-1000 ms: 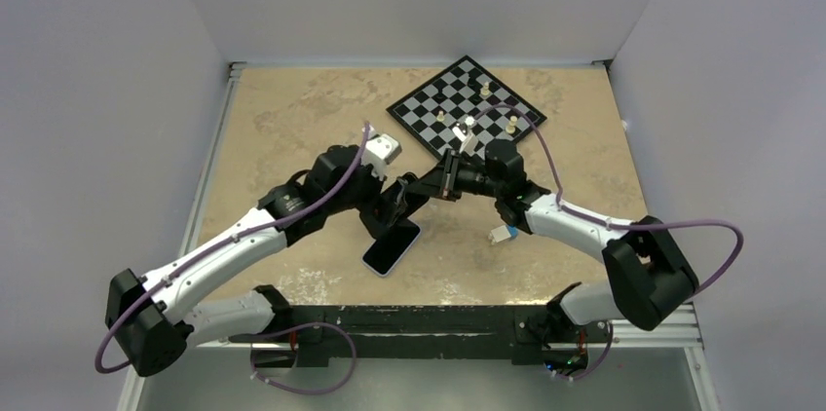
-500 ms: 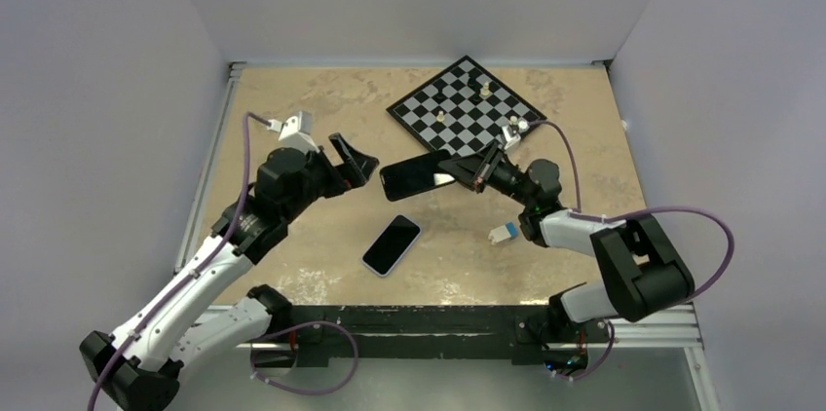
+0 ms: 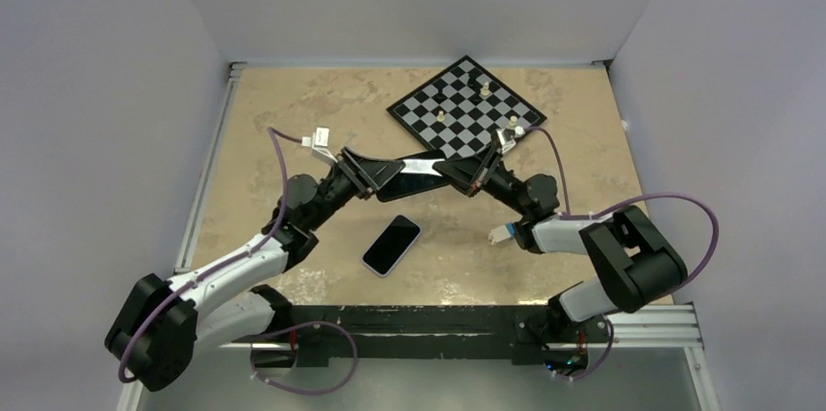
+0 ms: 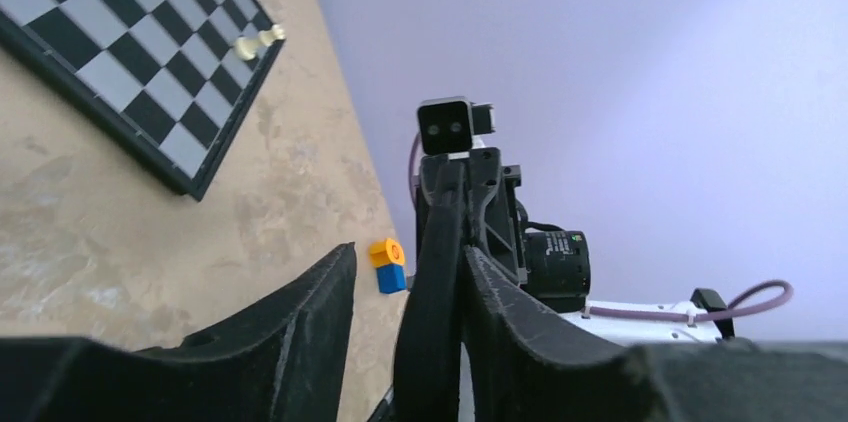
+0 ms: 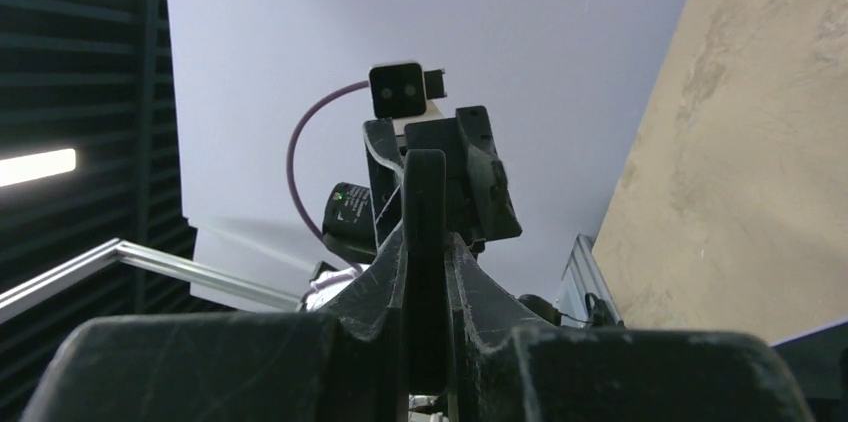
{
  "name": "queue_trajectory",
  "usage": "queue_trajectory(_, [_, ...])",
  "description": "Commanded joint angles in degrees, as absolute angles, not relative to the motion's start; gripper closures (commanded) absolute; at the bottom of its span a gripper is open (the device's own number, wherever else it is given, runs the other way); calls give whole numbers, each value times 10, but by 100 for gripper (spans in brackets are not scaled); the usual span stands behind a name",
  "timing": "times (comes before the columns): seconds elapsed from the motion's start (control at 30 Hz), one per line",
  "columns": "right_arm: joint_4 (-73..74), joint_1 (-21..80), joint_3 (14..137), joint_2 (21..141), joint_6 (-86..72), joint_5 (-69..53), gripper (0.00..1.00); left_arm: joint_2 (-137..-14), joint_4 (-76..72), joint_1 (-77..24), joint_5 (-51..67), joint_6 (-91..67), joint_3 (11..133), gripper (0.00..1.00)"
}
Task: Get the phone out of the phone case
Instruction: Remove the phone case from the phone.
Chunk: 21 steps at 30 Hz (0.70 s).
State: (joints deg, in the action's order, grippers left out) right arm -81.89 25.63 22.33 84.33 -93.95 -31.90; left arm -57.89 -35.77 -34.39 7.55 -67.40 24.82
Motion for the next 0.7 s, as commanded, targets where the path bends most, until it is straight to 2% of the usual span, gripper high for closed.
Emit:
queue_trajectory(0.0, [-916, 280, 238, 841, -959, -277, 100, -627, -554, -351, 125, -715, 237, 61])
queue_trajectory(0.1, [-935, 281, 224, 856, -953, -274, 100, -640, -576, -351, 141, -718, 237, 85])
queue_trajectory(0.13, [-948, 281, 222, 862, -951, -280, 100, -639, -575, -351, 147, -715, 239, 99])
queue_trajectory(0.2, [-972, 277, 234, 880, -933, -323, 96, -631, -556, -349, 164, -698, 245, 100])
queue_trajectory(0.33, [-980, 273, 285, 912, -872, -493, 66, -610, -473, -333, 253, -648, 285, 100])
queue_trajectory(0.47, [-902, 266, 309, 889, -782, -631, 51, -627, -358, -323, 395, -592, 362, 100])
queue_trajectory(0.53, [-774, 266, 327, 853, -688, -665, 49, -650, -304, -320, 463, -568, 400, 100])
queue_trajectory(0.67, [-274, 275, 417, 759, -349, -663, 44, -674, -287, -310, 540, -570, 430, 100])
